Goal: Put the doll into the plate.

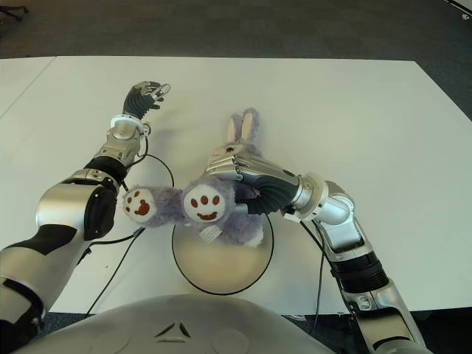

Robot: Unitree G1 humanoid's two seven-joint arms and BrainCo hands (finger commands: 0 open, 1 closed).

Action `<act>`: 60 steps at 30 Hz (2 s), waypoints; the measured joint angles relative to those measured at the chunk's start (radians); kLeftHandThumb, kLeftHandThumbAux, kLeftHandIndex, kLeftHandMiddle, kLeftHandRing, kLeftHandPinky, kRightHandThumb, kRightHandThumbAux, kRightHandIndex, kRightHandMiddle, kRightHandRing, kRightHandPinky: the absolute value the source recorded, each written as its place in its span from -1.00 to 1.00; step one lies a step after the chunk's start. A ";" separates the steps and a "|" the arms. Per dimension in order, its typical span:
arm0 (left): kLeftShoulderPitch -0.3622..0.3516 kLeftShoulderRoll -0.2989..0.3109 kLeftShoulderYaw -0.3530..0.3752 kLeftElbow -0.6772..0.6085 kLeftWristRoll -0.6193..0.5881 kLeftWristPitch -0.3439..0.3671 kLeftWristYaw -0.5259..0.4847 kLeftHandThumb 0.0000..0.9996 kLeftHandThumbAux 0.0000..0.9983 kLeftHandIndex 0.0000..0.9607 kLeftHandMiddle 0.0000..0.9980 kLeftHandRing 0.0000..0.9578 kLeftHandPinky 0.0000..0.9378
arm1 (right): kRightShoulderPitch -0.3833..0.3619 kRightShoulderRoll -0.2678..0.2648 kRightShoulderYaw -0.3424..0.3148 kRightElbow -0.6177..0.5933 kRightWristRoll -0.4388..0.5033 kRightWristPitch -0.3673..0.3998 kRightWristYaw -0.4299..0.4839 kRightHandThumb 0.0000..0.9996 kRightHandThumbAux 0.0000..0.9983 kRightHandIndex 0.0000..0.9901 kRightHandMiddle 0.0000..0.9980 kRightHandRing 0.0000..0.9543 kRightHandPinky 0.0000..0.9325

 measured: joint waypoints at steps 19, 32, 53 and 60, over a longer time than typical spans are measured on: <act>0.000 0.000 -0.004 0.000 0.014 0.004 0.000 -1.00 0.15 -0.43 -0.36 -0.28 -0.21 | 0.046 -0.025 0.035 -0.104 -0.002 0.187 0.019 0.41 0.44 -0.11 0.74 0.82 0.85; 0.000 0.000 0.003 0.000 0.012 0.017 0.000 -1.00 0.23 -0.45 -0.36 -0.26 -0.21 | 0.031 -0.047 0.037 -0.117 -0.082 0.213 0.038 0.41 0.42 -0.12 0.69 0.79 0.86; 0.000 0.000 0.008 0.000 0.004 0.029 -0.005 -1.00 0.36 -0.49 -0.36 -0.24 -0.21 | 0.008 -0.080 0.050 -0.114 -0.317 0.225 -0.006 -0.81 -0.34 -1.00 -1.00 -1.00 -1.00; 0.000 0.000 0.007 0.001 0.004 0.031 -0.010 -1.00 0.36 -0.51 -0.38 -0.26 -0.20 | 0.008 -0.083 0.049 -0.090 -0.358 0.174 -0.050 -0.84 -0.43 -1.00 -1.00 -1.00 -1.00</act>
